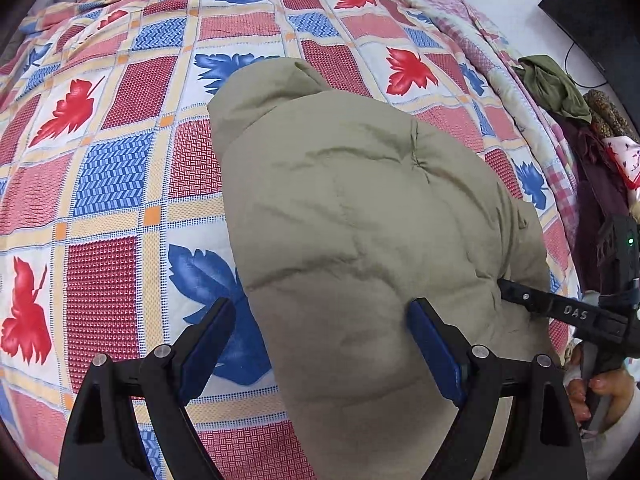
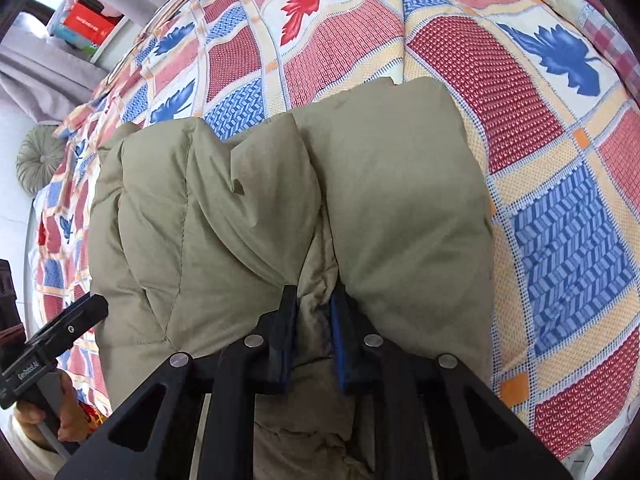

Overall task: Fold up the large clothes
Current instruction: 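Grasp the khaki jacket bundle edge with both tools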

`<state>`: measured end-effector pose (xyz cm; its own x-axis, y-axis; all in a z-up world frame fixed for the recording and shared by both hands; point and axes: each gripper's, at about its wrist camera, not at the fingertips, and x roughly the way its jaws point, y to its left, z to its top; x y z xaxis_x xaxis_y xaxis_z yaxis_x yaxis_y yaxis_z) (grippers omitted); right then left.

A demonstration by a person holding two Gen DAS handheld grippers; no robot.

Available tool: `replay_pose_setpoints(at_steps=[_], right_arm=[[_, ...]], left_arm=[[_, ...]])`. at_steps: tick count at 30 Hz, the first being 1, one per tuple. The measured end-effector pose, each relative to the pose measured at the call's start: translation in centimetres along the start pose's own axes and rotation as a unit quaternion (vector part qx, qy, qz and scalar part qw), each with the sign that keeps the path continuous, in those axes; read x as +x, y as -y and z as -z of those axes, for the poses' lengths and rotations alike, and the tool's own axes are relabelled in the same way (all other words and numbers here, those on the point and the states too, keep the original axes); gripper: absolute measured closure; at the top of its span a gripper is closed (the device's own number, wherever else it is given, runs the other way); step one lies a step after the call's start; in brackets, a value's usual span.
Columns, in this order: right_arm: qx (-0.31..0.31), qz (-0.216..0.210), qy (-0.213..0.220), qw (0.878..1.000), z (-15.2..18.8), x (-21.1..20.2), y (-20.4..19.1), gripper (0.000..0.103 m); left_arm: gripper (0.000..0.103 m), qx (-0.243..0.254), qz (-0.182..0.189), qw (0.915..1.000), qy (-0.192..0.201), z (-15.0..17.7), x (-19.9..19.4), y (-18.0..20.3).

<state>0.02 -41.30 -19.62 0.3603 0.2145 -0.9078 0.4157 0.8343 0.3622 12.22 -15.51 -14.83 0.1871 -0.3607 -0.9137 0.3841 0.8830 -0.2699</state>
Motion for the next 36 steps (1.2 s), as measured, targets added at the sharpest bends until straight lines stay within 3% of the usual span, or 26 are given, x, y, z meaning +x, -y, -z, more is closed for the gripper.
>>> replay_pose_setpoints(at_steps=[11, 13, 15, 16, 18, 23, 28, 31, 35, 36], right_arm=[[0.019, -0.012, 0.038, 0.999, 0.4, -5.0, 0.6, 0.080], [0.024, -0.008, 0.046, 0.999, 0.2, -5.8, 1.0, 0.074], [0.027, -0.004, 0.053, 0.998, 0.0, -6.4, 1.5, 0.055], [0.028, -0.001, 0.057, 0.998, -0.2, -6.6, 1.7, 0.053], [0.028, 0.001, 0.060, 0.998, -0.6, -6.8, 2.0, 0.053], [0.027, -0.001, 0.051, 0.998, -1.1, -6.3, 2.6, 0.053], [0.025, -0.007, 0.046, 0.999, -1.1, -6.0, 3.0, 0.050], [0.020, -0.011, 0.046, 0.999, -1.3, -6.0, 3.3, 0.043], [0.014, -0.008, 0.054, 0.998, -1.7, -6.1, 4.2, 0.024], [0.017, -0.012, 0.056, 0.998, -1.8, -6.0, 4.6, 0.024]], left_arm=[[0.015, -0.002, -0.012, 0.9999, -0.009, -0.5, -0.5, -0.3], [0.014, -0.002, -0.013, 0.9999, -0.010, -0.5, -0.4, -0.3], [0.014, -0.005, -0.014, 0.9998, -0.012, -0.6, -0.4, -0.4], [0.014, -0.008, -0.014, 0.9998, -0.014, -0.6, -0.4, -0.4], [0.003, -0.013, -0.019, 0.9996, -0.017, -0.6, -0.3, -0.5], [0.001, -0.006, -0.031, 0.9994, -0.011, -0.5, -0.4, -0.3], [0.001, -0.021, -0.019, 0.9994, -0.018, -0.5, -0.3, -0.6], [0.001, -0.038, -0.009, 0.9989, -0.024, -0.5, -0.1, -1.0], [0.001, -0.053, 0.007, 0.9981, -0.030, -0.3, 0.2, -1.2], [0.001, -0.056, 0.012, 0.9979, -0.032, -0.2, 0.2, -1.3]])
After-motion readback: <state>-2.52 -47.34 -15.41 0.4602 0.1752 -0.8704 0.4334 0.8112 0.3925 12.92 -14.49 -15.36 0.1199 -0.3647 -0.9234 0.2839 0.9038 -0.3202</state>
